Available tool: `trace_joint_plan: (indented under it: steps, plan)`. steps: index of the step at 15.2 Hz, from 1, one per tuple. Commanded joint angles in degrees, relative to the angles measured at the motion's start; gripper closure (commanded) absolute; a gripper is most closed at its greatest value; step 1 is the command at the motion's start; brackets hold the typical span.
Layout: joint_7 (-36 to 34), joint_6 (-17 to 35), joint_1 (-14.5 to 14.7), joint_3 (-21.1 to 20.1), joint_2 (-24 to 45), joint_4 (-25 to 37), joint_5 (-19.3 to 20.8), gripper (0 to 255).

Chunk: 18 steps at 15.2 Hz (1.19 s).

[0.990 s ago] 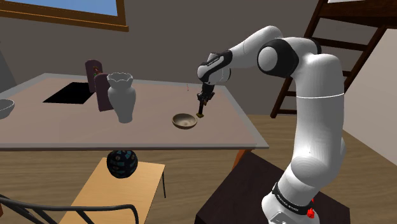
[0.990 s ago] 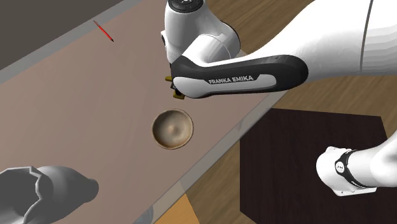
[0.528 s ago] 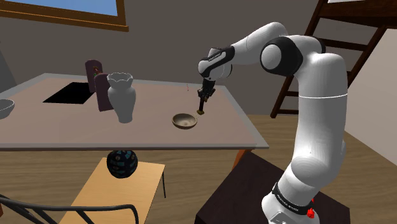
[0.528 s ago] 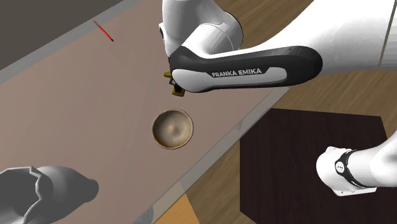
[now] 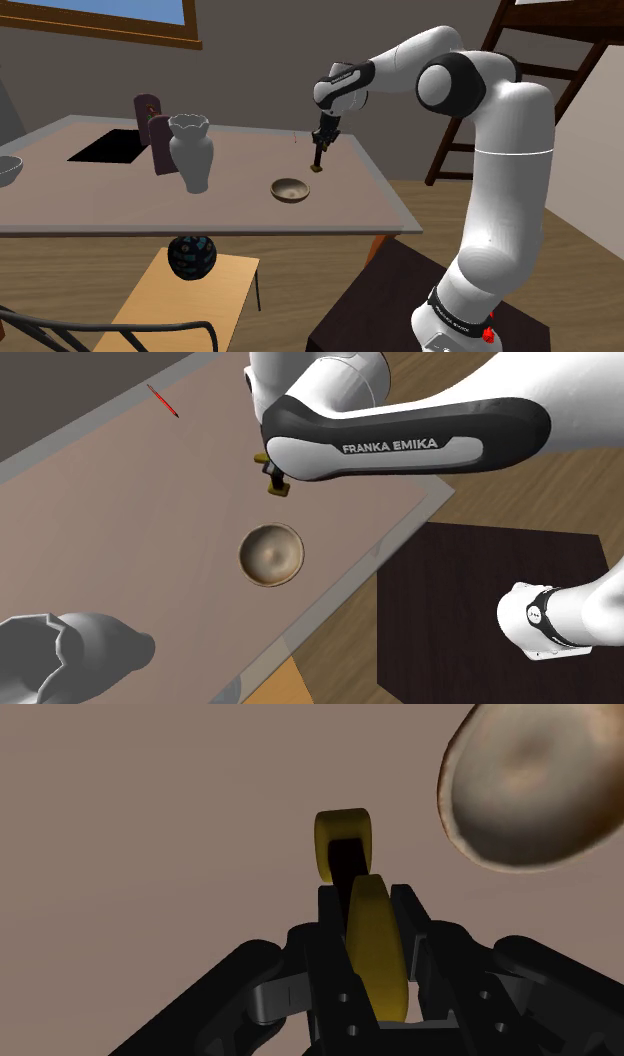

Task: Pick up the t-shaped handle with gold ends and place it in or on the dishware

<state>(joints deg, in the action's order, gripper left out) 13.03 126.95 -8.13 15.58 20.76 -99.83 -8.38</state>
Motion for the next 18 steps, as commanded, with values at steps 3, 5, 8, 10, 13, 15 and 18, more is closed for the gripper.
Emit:
trace_joint_plan:
  steps: [3, 5, 8, 10, 13, 15, 18]
  plan:
    - [-0.4, -2.7, 0.1, 0.2, -1.2, 1.6, 0.5, 255]
    - [-0.5, -4.1, 0.1, 0.3, -1.7, 2.4, 0.7, 255]
    - [-0.8, -6.1, 0.2, 0.4, -2.3, 3.9, 1.0, 255]
    - [-2.2, -6.7, 1.1, 0.2, -3.5, 3.4, 1.7, 255]
    - [-6.2, -7.1, 3.9, -0.6, -6.1, 1.5, 3.2, 255]
    - [-8.9, -7.6, 5.6, -1.2, -7.7, 0.5, 4.2, 255]
    - [-13.0, -8.6, 8.1, -2.4, -9.6, -0.3, 5.5, 255]
